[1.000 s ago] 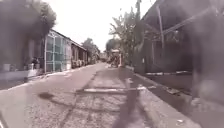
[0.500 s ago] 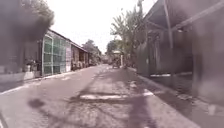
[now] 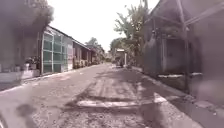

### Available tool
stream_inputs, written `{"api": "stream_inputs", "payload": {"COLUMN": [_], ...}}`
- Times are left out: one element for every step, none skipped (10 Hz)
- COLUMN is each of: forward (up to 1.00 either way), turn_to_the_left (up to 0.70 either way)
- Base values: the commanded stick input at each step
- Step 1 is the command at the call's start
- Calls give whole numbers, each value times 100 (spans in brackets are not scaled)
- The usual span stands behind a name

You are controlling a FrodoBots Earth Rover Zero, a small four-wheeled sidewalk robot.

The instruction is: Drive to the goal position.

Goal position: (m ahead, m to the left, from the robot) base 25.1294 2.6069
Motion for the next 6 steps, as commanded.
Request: {"api": "stream_inputs", "payload": {"forward": [70,70,70,70,70,70], "turn_to_the_left": [1,1,1,1,1,1]}}
